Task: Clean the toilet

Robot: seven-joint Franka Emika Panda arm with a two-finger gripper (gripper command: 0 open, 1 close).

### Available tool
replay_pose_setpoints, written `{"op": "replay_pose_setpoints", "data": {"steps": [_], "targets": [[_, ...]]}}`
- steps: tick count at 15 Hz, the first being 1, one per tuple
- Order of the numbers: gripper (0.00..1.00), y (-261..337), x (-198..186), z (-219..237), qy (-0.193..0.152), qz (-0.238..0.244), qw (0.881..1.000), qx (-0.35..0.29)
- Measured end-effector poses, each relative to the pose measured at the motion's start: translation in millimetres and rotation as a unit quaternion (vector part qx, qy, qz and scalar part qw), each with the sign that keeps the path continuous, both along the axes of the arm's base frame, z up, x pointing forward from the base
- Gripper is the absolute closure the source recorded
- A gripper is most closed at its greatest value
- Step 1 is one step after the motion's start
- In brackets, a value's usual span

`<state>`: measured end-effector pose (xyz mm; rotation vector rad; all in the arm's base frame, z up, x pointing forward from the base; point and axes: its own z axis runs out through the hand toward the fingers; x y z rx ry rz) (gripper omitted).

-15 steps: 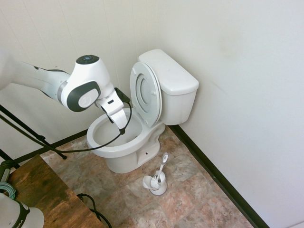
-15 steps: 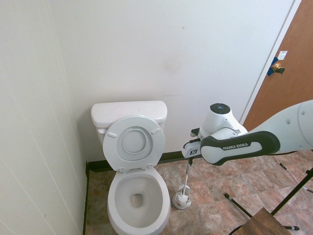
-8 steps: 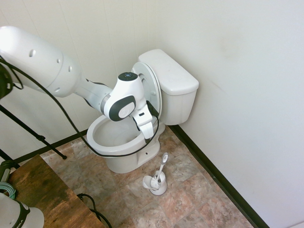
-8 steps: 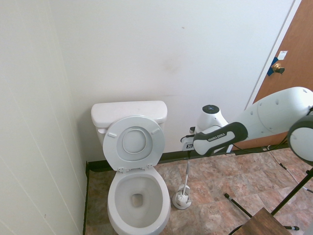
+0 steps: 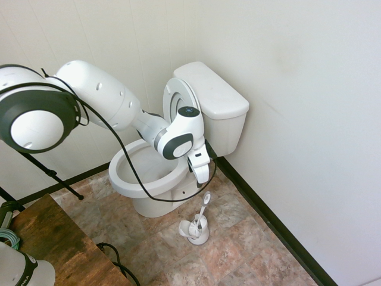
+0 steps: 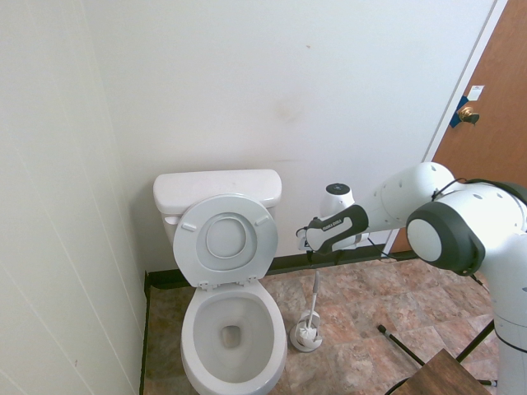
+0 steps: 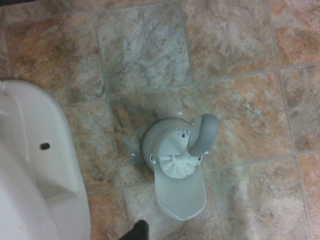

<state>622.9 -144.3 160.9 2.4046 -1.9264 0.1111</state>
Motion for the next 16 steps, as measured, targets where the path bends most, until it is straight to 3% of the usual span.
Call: {"op": "replay_pose_setpoints", "data": {"steps": [6, 16], "targets": [[0.00, -28, 26, -45, 0.027, -0.044, 0.998, 0.025], [0.00, -28, 41, -103, 0.025, -0.066, 0.997, 0.018]]}}
